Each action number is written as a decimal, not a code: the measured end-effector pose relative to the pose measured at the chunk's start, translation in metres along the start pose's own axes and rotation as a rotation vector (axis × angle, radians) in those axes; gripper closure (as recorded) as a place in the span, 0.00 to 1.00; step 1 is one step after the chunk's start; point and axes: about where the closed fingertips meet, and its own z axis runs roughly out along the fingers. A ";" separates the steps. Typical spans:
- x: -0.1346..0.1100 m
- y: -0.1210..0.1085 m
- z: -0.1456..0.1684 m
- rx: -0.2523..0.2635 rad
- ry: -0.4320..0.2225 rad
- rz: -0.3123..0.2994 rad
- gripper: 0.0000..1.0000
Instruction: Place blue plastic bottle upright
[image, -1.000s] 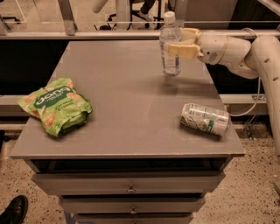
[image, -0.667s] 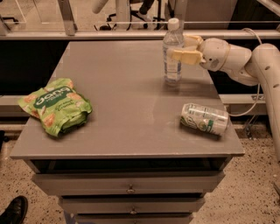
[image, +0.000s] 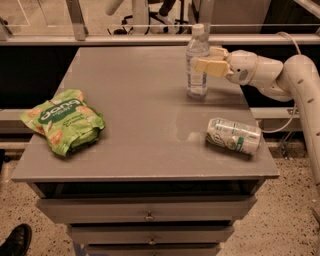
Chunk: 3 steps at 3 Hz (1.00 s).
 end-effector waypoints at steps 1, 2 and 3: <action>-0.004 0.000 0.001 0.000 0.000 0.000 0.44; -0.004 0.000 0.001 0.000 0.000 0.000 0.22; 0.013 0.000 -0.019 0.031 0.043 0.041 0.00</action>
Offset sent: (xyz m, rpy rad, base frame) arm 0.0008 -0.0195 -0.0356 -0.0327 0.1013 -0.0348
